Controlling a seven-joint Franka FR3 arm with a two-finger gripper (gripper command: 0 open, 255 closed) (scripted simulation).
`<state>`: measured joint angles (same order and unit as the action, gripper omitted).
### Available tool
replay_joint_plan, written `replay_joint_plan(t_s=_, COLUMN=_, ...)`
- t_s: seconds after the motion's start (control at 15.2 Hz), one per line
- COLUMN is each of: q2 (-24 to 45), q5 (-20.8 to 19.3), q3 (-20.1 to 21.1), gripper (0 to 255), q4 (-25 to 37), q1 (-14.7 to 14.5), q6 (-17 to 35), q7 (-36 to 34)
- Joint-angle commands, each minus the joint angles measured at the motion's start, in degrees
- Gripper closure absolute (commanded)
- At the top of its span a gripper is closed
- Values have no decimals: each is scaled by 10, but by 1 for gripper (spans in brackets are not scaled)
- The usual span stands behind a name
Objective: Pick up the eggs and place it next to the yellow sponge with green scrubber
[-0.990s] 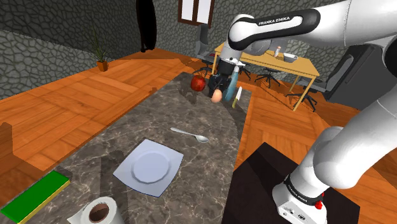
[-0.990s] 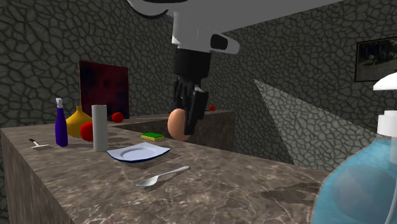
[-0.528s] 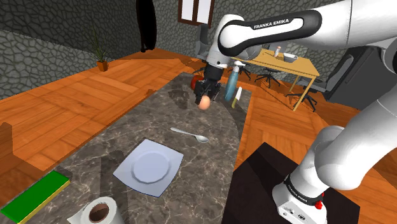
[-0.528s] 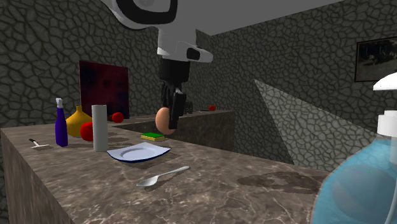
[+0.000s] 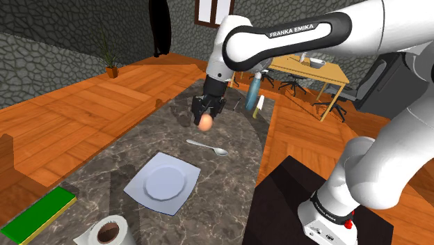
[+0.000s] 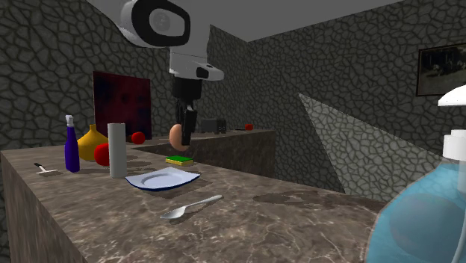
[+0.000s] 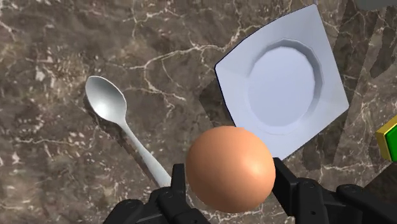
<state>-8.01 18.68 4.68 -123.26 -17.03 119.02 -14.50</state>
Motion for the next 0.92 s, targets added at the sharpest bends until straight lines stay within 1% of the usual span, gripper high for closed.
replay_joint_plan(t_s=0.0, q2=14, q5=-1, q3=17, gripper=255, q4=16, q1=-12, q6=6, q7=-30)
replay_joint_plan(t_s=0.46, q2=73, q5=-18, q3=68, gripper=255, q4=79, q1=-55, q6=29, q7=-129)
replay_joint_plan(t_s=0.86, q2=144, q5=-51, q3=103, gripper=255, q4=160, q1=-95, q6=37, q7=-218)
